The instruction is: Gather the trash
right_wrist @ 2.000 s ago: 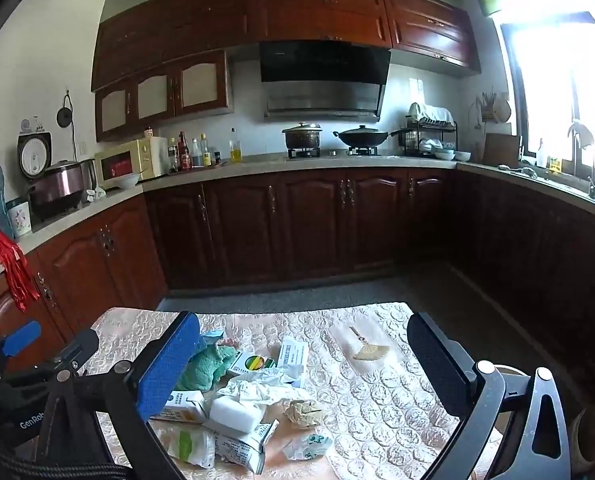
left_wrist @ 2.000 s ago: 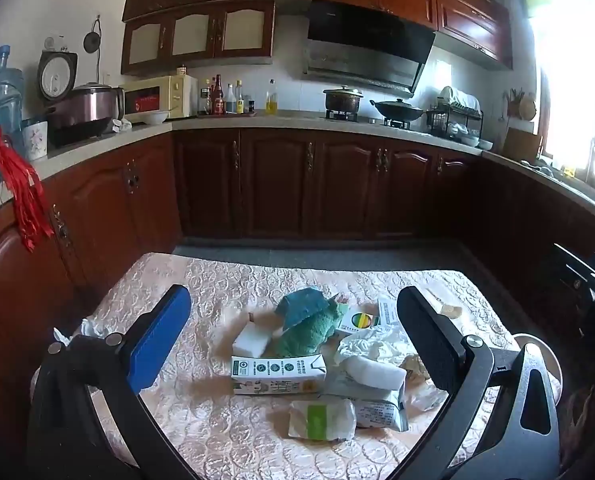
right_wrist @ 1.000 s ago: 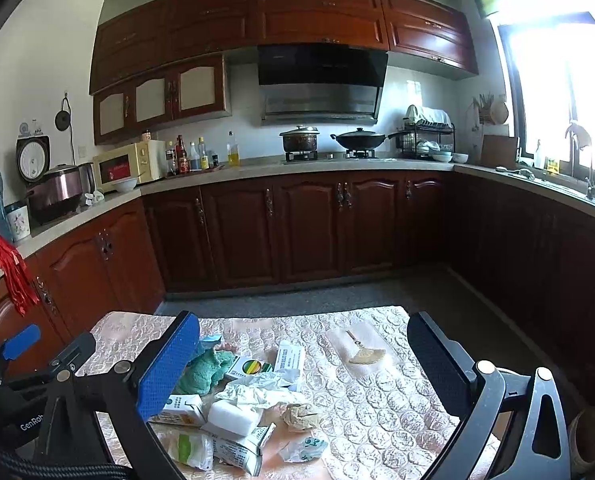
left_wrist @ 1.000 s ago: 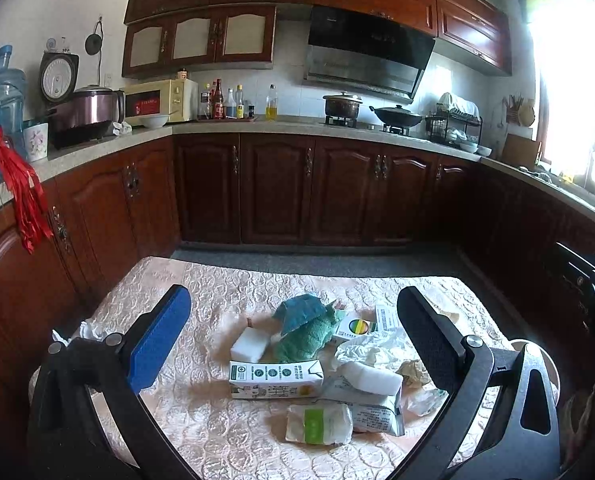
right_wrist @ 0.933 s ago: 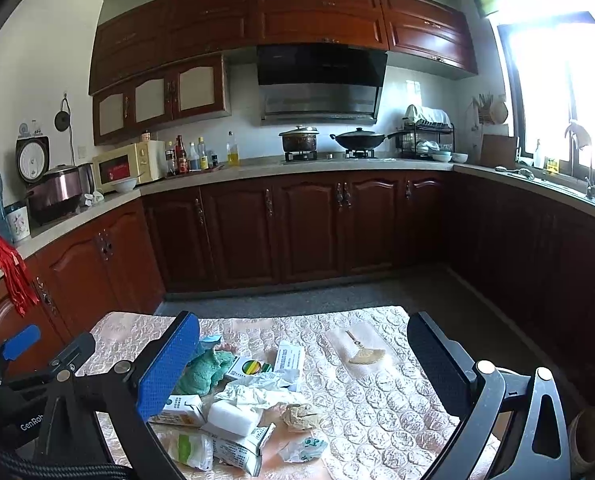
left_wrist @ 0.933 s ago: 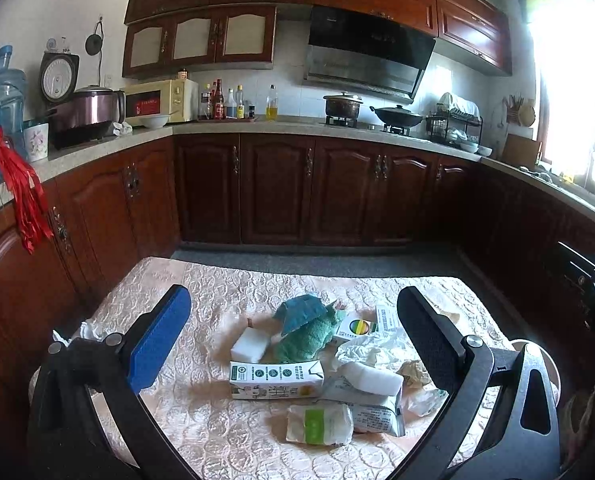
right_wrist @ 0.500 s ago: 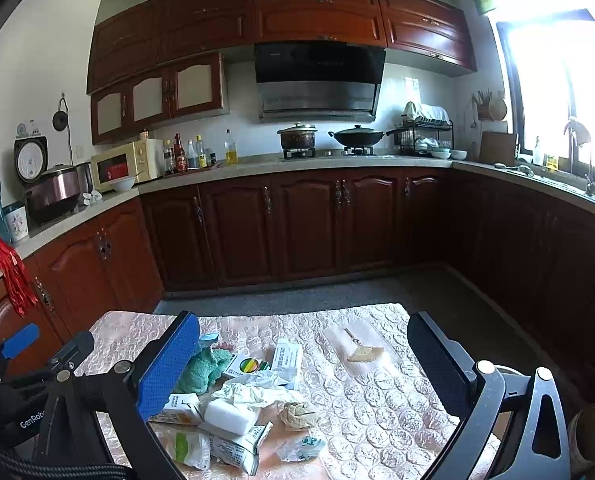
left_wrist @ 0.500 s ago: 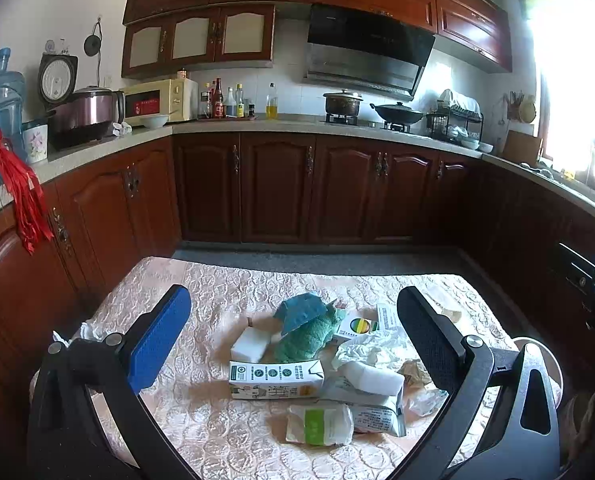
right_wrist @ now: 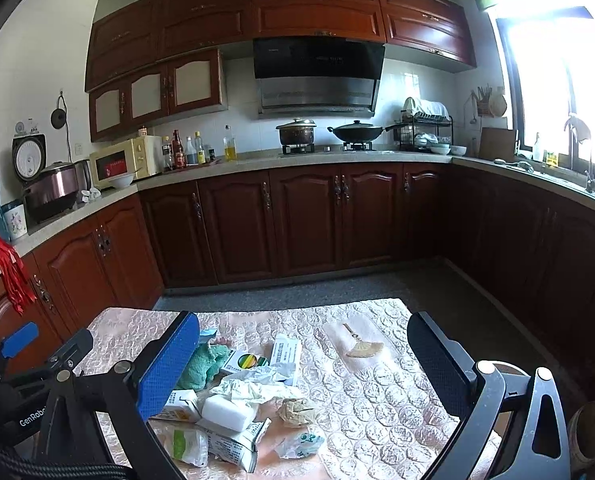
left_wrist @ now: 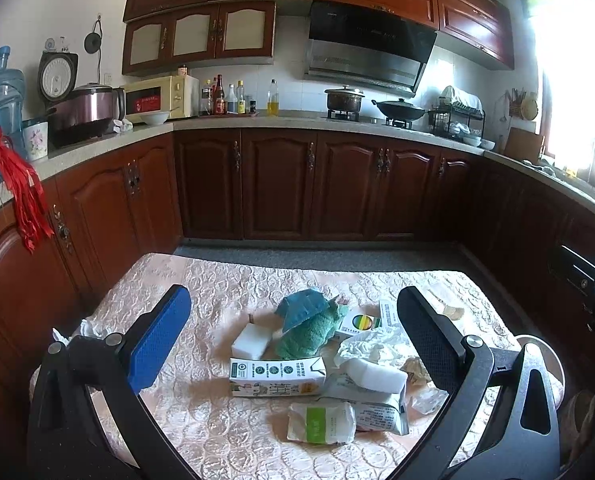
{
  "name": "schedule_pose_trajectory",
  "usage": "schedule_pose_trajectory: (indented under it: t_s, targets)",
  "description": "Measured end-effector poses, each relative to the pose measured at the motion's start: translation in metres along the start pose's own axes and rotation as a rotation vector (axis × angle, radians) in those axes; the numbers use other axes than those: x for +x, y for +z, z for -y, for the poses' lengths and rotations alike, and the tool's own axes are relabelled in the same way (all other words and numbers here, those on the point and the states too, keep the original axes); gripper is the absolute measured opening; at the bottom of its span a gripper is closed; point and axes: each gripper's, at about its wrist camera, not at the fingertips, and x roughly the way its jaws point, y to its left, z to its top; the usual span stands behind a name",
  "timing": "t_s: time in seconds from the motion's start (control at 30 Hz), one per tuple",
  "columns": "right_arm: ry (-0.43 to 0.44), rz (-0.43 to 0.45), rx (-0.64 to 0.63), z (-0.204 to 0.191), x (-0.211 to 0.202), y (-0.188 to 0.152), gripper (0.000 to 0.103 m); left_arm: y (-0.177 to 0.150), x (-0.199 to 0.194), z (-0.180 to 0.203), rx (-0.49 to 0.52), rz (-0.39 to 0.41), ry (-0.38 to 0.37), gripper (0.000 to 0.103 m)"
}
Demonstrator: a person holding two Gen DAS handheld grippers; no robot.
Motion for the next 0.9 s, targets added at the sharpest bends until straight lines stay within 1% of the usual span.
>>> schedule_pose_trajectory:
  t_s: [0.2,0.27,0.37,0.43,0.73,0.9]
  targets:
    - [-0.003,-0.013,-0.004,0.0001,0.0023,-0.0028,0.103,-0.0013,0.0011,-0.0003,0.002,-0.005,-0.002,0.103]
    - [-0.008,-0.038,-0.010,0.0002,0.0034,-0.0022,0.103,-0.0017,0.0018,-0.0005,0.002,-0.007,-0.001,0.103]
    - [-0.005,-0.022,-0.003,0.0012,0.0034,-0.0028,0.103,-0.0026,0.0029,0.0002,0.004,-0.011,-0.001,0.103]
    - [-0.009,-0.032,-0.007,0.0019,0.0046,-0.0034,0.103,-0.0027,0.0030,0.0006,0.005,-0.010,-0.001,0.103]
    - [-0.008,-0.017,0.003,0.0027,0.0067,-0.0060,0.103,-0.0033,0.0041,0.0014,0.005,-0.013,-0.001,0.103]
    - [-0.013,-0.030,0.000,0.0028,0.0086,-0.0067,0.103,-0.0036,0.0050,0.0016,0.003,-0.016,-0.003,0.103]
